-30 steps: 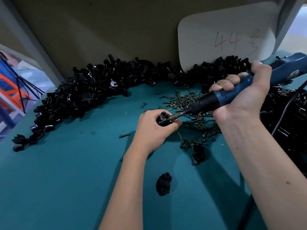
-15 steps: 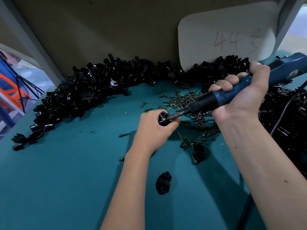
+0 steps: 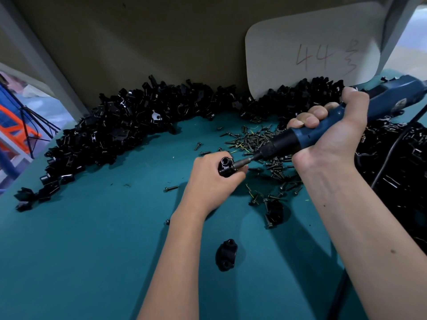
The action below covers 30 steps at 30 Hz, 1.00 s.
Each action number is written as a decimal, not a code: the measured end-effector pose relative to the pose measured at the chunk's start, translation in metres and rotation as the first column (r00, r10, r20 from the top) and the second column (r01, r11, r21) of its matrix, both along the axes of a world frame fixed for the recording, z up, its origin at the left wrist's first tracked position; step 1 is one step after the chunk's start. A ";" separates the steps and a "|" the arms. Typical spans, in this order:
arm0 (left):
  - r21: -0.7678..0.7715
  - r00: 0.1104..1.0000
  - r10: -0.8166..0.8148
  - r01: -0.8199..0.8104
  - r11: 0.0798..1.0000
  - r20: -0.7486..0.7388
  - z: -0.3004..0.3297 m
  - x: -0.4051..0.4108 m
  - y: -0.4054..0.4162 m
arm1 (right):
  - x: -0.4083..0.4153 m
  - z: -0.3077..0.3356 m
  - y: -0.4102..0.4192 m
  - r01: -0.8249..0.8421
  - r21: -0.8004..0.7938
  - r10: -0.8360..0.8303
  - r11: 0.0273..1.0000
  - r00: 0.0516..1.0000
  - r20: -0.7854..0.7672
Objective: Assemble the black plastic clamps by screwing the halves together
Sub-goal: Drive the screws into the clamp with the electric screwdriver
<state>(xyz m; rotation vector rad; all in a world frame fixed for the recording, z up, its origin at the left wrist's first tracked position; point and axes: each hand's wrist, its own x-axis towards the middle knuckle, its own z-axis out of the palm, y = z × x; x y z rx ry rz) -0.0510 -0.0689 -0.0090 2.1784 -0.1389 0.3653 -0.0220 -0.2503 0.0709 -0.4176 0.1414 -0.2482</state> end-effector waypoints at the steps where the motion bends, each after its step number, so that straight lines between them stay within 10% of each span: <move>1: 0.000 1.000 -0.004 0.004 1.000 0.003 0.000 0.000 0.000 | 0.000 0.000 0.000 -0.002 -0.002 0.002 1.000 1.000 0.003; 30: -0.039 0.999 -0.025 0.025 0.999 -0.021 0.001 -0.002 -0.002 | 0.000 0.000 -0.001 -0.004 -0.020 0.004 1.000 1.000 0.002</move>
